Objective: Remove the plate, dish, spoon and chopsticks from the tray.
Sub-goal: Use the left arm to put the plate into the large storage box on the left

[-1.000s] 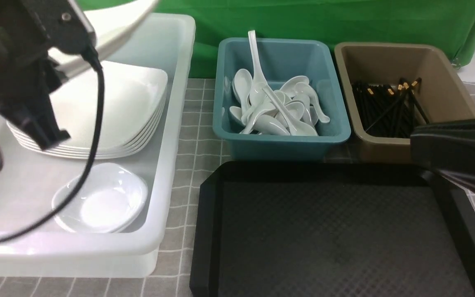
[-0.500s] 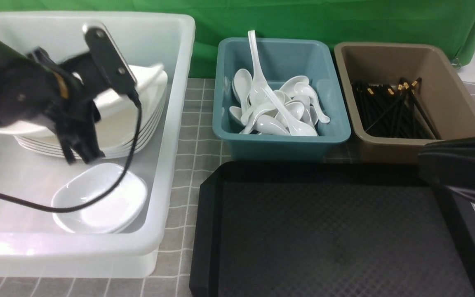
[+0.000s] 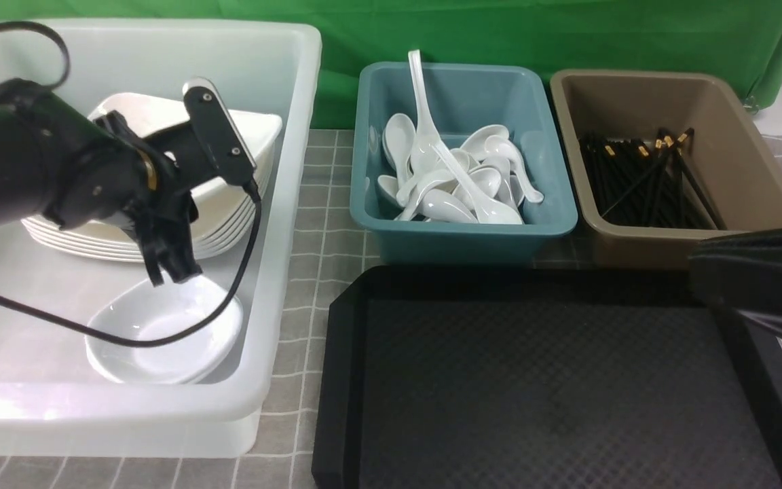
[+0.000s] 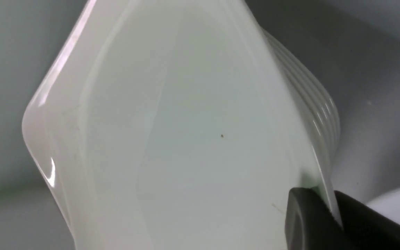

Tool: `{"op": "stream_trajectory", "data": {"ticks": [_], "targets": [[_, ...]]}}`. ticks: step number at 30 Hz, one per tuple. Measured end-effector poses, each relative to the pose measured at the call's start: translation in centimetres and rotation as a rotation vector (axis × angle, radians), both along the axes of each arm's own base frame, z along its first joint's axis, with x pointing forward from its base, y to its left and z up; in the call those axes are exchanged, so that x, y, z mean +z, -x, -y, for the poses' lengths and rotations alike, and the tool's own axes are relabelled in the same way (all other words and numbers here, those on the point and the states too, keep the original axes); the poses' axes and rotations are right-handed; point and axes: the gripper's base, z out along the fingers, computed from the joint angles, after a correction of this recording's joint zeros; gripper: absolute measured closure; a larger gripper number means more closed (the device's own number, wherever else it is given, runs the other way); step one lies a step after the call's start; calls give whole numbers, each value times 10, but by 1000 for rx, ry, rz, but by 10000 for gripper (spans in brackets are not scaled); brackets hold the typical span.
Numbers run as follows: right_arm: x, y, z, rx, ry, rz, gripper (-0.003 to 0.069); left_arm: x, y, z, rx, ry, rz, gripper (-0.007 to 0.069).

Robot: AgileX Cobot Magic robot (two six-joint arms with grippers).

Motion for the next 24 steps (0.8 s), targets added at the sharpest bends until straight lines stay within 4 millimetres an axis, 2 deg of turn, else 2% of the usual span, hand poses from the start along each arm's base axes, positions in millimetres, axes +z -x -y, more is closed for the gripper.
{"op": "stream_trajectory", "data": {"ticks": [4, 9, 17, 20, 22, 24], "targets": [[-2, 1, 1, -7, 20, -21, 626, -6, -6, -3, 24, 32, 11, 589], [-4, 2, 1, 6, 27, -46, 624, -12, -8, -5, 61, 73, -10, 526], [-5, 4, 0, 18, 27, -64, 622, -14, -6, -3, 95, 122, -40, 251], [-7, 4, 1, 15, 39, -79, 622, -1, 0, -2, 134, 192, -27, 158], [-7, 5, 1, 15, 41, -81, 622, 9, 4, -2, 157, 240, -15, 131], [-7, 5, 1, 15, 42, -83, 622, 31, 15, 0, 203, 352, 9, 113]]}}
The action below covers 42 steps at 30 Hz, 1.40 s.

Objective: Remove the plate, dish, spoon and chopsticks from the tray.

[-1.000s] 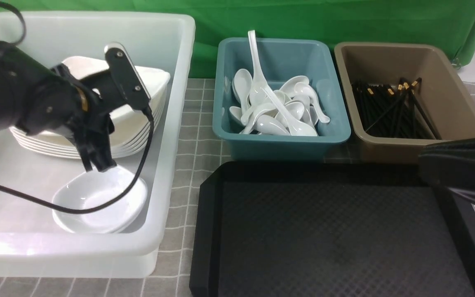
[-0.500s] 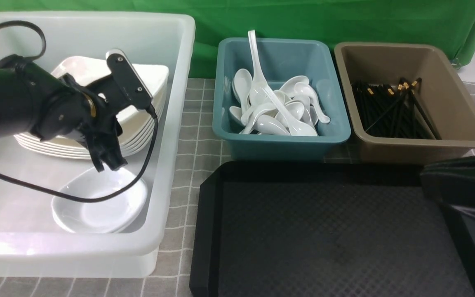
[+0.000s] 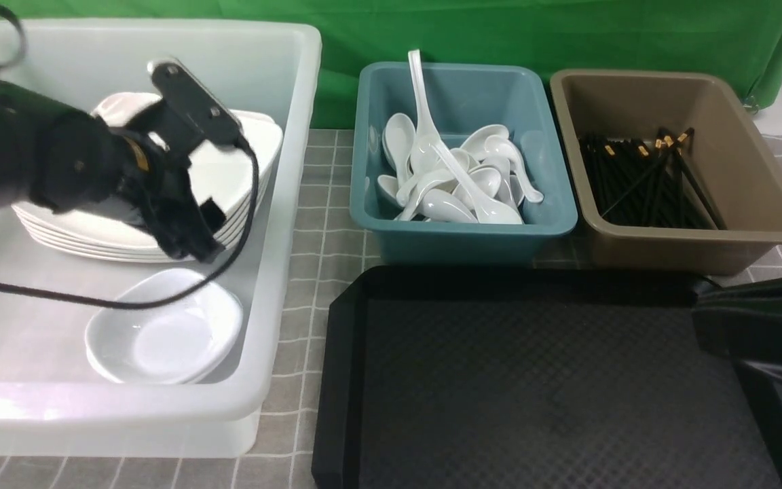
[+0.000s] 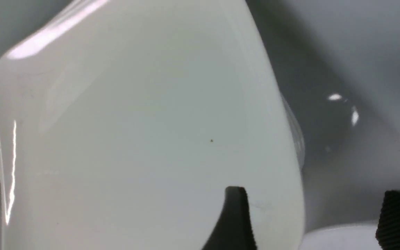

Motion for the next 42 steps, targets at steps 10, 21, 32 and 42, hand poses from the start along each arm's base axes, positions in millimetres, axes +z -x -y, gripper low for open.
{"op": "stream_trajectory", "data": {"ticks": [10, 21, 32, 42], "targets": [[0, 0, 0, 0, 4, -2, 605, 144, 129, 15, -103, 404, 374, 541], [0, 0, 0, -1, 3, -2, 572, 114, 243, -23, -130, 649, 645, 615], [0, 0, 0, -1, 1, -3, 541, 81, 255, -30, -124, 635, 656, 615], [-4, -3, 3, -26, -13, 9, 524, 81, 256, -30, -128, 625, 657, 615]]}}
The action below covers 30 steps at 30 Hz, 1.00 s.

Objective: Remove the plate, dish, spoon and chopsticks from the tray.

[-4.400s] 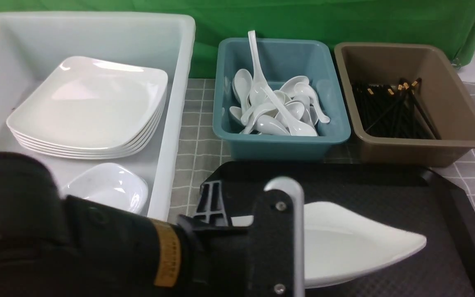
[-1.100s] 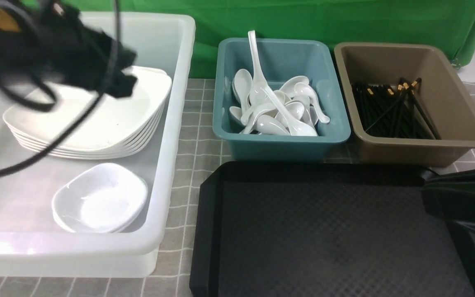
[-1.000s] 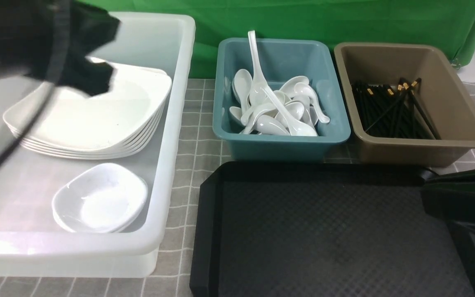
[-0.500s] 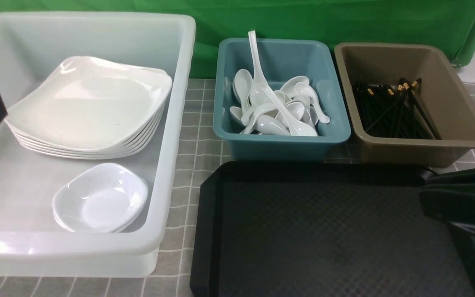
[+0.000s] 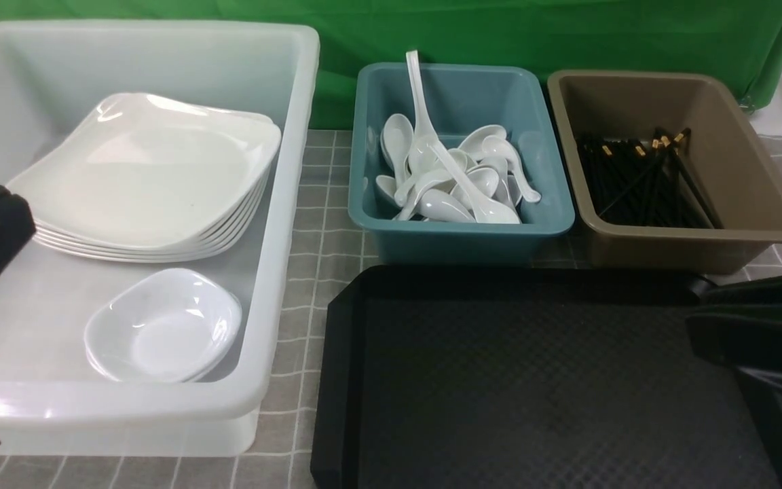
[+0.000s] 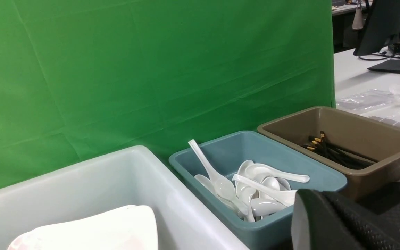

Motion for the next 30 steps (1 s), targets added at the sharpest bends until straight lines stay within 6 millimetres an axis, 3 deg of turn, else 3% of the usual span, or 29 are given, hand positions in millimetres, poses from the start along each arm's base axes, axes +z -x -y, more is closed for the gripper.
{"op": "stream_trajectory", "data": {"ticks": [2, 7, 12, 14, 19, 23, 26, 30], "targets": [[-2, -6, 7, -35, 15, 40, 522, 0, 0, 0, 0, -3, -1, 615], [-29, -16, 46, -247, -13, 174, 547, 0, 0, 0, 1, -9, 0, 615], [-79, 1, 85, -472, -57, 287, 588, -1, 0, 0, 1, -10, -2, 615], [-111, 15, 99, -586, -53, 312, 596, -1, 0, 0, 1, -10, -2, 615], [-169, 34, 112, -734, -42, 310, 641, -1, 0, 0, 1, -10, -2, 615], [-201, 39, 114, -757, -33, 294, 641, -1, 0, 0, 1, -10, -2, 615], [-217, 40, 114, -759, -34, 275, 641, -1, 0, 0, 1, -12, -1, 615], [-218, 40, 113, -759, -52, 274, 641, -1, 0, 0, 0, -15, -3, 615]]}}
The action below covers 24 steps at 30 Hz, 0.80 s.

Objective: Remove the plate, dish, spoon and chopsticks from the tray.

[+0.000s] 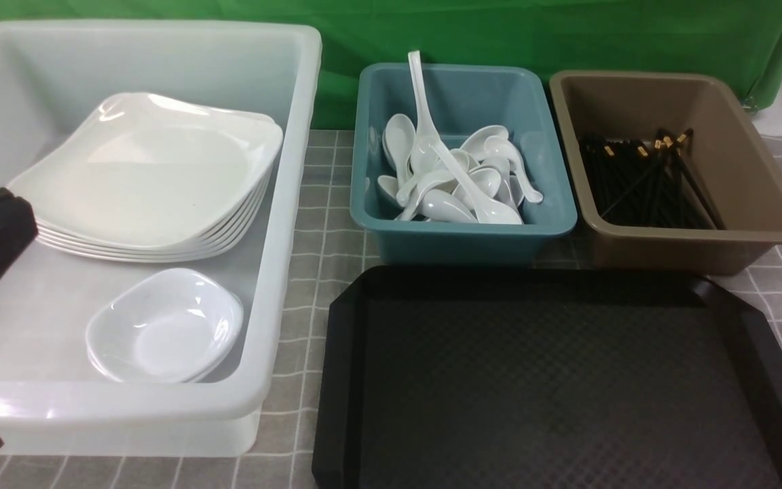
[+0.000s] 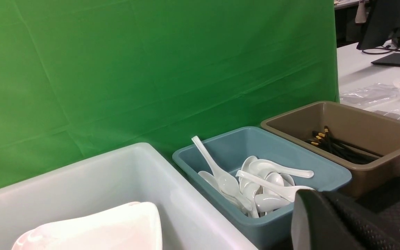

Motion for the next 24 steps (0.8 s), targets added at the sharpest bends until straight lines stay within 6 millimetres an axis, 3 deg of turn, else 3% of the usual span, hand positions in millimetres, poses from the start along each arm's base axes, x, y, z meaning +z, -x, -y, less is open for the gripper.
{"op": "stream_trajectory", "data": {"ticks": [24], "targets": [[0, 0, 0, 1, -5, 4, 603, 0, 0, 0, 0, 6, -3, 615]]}}
